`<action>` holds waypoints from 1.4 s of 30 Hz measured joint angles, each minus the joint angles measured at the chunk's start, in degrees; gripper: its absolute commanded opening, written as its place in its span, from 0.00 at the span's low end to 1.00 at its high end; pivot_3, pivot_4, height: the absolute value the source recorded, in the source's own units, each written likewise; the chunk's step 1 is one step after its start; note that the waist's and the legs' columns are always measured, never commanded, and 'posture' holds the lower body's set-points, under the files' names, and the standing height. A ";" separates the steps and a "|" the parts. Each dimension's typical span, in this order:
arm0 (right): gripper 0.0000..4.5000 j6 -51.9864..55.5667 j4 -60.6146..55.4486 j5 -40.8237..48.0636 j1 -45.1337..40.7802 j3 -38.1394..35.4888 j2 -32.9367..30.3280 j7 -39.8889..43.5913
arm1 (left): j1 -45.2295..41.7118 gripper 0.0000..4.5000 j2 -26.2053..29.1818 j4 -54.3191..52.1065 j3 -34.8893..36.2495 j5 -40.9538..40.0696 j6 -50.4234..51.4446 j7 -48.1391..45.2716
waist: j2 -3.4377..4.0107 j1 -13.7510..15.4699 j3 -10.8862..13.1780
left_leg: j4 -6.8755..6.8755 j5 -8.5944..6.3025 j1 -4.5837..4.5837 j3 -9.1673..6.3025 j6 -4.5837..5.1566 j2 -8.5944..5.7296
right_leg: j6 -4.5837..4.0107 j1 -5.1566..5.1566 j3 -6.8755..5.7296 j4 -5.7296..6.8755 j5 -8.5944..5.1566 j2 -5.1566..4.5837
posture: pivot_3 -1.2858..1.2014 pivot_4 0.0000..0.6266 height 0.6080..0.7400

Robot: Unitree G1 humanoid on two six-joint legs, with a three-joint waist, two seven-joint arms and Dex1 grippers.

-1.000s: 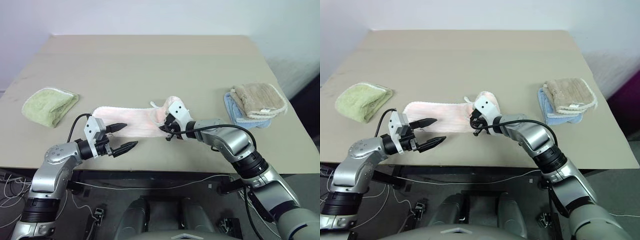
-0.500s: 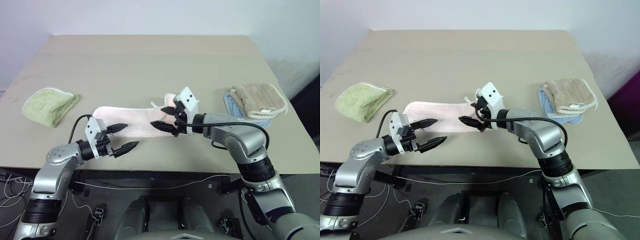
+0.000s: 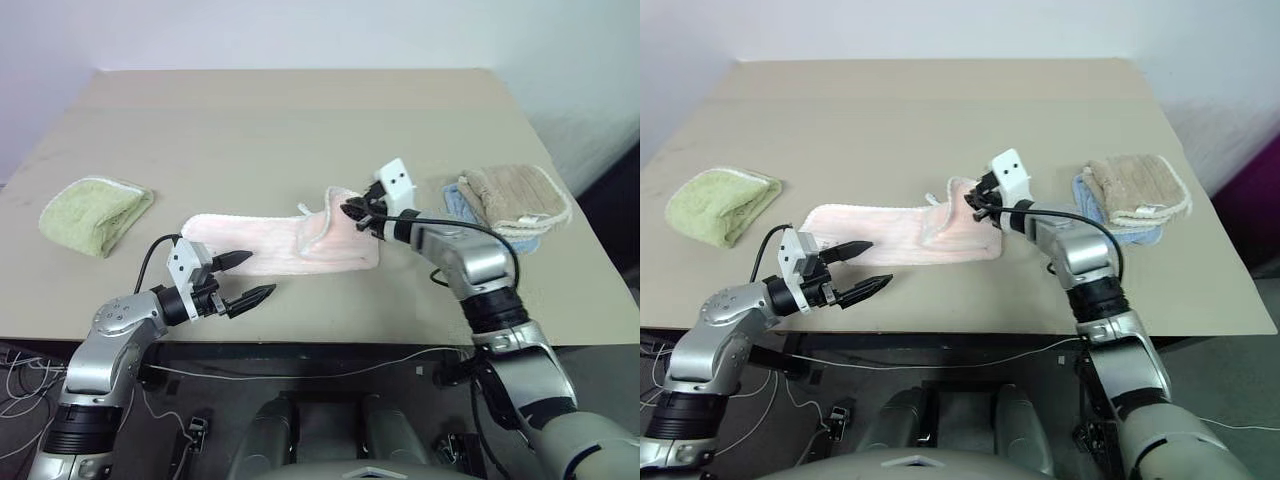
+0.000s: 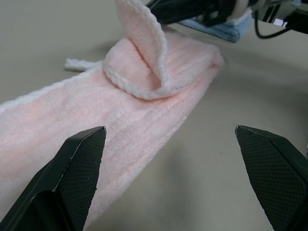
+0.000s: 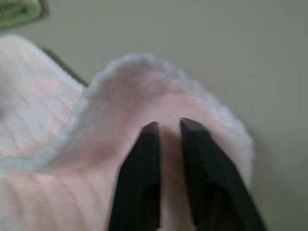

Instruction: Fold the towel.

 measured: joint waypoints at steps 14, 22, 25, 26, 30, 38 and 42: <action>0.08 -12.33 10.65 -10.37 -0.37 5.96 7.71 3.34 | 4.61 1.00 0.07 -4.25 2.21 -0.18 1.43 2.70 | 0.01 0.00 -0.01 | 0.00 0.01 0.07 -0.04 -0.03 -0.02 | 0.00 0.05 -0.01 0.02 0.00 0.00 | 0.52 0.24 1.00; 0.08 -15.23 6.42 -10.34 3.17 3.63 7.95 3.99 | 6.23 1.00 -3.41 -6.60 6.06 -4.61 3.50 7.87 | 0.02 0.03 0.00 | 0.00 0.01 0.06 -0.06 -0.03 -0.01 | 0.00 0.05 -0.01 0.02 0.00 0.00 | 0.52 0.24 1.00; 0.08 -14.50 -0.96 -8.48 4.16 2.78 6.66 6.35 | 6.69 1.00 -6.11 -8.65 10.01 -8.91 6.60 13.54 | 0.02 0.01 0.00 | 0.01 0.01 0.03 -0.06 -0.03 -0.01 | 0.00 0.03 -0.01 0.02 0.00 -0.01 | 0.52 0.24 1.00; 0.08 -14.04 -3.57 -7.94 4.20 2.42 6.06 7.06 | 6.93 1.00 -6.82 -9.31 11.25 -10.38 8.17 15.62 | 0.02 0.02 0.00 | 0.00 0.01 0.03 -0.07 -0.03 -0.01 | 0.00 0.02 -0.01 0.03 0.00 0.00 | 0.52 0.24 1.00; 0.08 -11.49 -13.51 -5.06 4.60 0.69 1.80 10.59 | 11.69 1.00 -9.60 -12.00 16.12 -17.33 14.56 23.76 | 0.00 0.10 0.00 | 0.00 0.01 0.03 -0.08 -0.03 -0.01 | 0.01 0.06 -0.01 0.00 0.00 -0.01 | 0.52 0.24 1.00; 0.08 -10.11 -15.63 -3.65 4.50 -1.23 -2.05 12.71 | 17.27 1.00 -19.50 -16.13 22.34 -31.51 19.97 41.75 | -0.04 0.32 0.00 | 0.03 0.00 0.04 -0.10 -0.03 -0.02 | 0.00 0.11 -0.03 -0.04 0.00 -0.05 | 0.52 0.24 1.00; 0.08 -10.12 -14.83 -3.65 4.26 -1.41 -2.04 12.89 | 16.30 1.00 -24.99 -16.89 22.18 -37.70 21.14 53.21 | -0.05 0.49 0.00 | 0.07 0.01 0.04 -0.12 -0.03 -0.02 | 0.00 0.15 -0.05 -0.03 0.00 -0.04 | 0.52 0.24 1.00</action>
